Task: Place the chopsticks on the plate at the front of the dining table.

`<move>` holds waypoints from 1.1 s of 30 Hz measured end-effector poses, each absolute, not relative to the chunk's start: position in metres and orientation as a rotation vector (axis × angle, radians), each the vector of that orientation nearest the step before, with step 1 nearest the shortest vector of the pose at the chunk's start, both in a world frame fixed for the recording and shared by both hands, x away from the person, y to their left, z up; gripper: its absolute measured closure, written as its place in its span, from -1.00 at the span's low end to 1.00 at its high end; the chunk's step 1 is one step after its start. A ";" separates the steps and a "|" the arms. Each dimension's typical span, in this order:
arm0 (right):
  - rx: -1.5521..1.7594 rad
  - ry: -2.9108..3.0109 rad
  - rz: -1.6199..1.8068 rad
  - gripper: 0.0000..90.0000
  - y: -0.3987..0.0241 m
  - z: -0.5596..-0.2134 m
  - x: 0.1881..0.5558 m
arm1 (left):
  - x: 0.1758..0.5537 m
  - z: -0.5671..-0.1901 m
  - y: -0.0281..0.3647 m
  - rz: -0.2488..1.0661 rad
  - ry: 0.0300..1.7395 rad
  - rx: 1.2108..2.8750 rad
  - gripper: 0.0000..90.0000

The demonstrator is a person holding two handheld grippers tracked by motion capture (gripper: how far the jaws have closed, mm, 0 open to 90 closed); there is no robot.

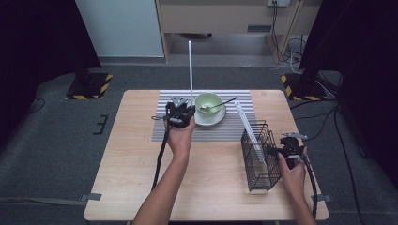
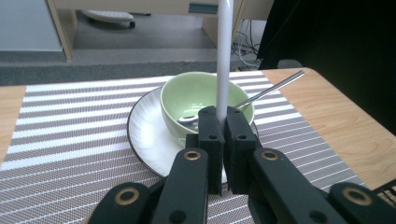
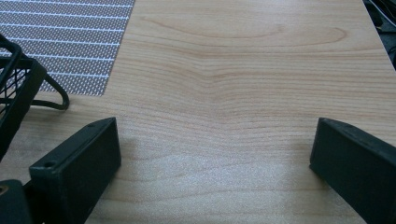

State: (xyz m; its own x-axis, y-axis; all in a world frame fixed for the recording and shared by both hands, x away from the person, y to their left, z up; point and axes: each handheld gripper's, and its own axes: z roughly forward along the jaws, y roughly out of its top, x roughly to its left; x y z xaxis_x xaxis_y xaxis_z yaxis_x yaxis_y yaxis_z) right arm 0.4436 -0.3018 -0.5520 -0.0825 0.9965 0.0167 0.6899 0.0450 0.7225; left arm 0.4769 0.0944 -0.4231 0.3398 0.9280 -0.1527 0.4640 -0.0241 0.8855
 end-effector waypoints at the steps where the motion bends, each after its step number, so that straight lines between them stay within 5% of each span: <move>1: 1.694 1.825 0.797 -0.96 -0.301 -0.552 0.443 | 0.479 -0.427 0.093 0.599 1.280 1.643 0.93; 33: 1.694 1.825 0.796 -0.96 -0.299 -0.552 0.443 | 0.498 -0.494 0.096 0.518 1.455 1.731 0.92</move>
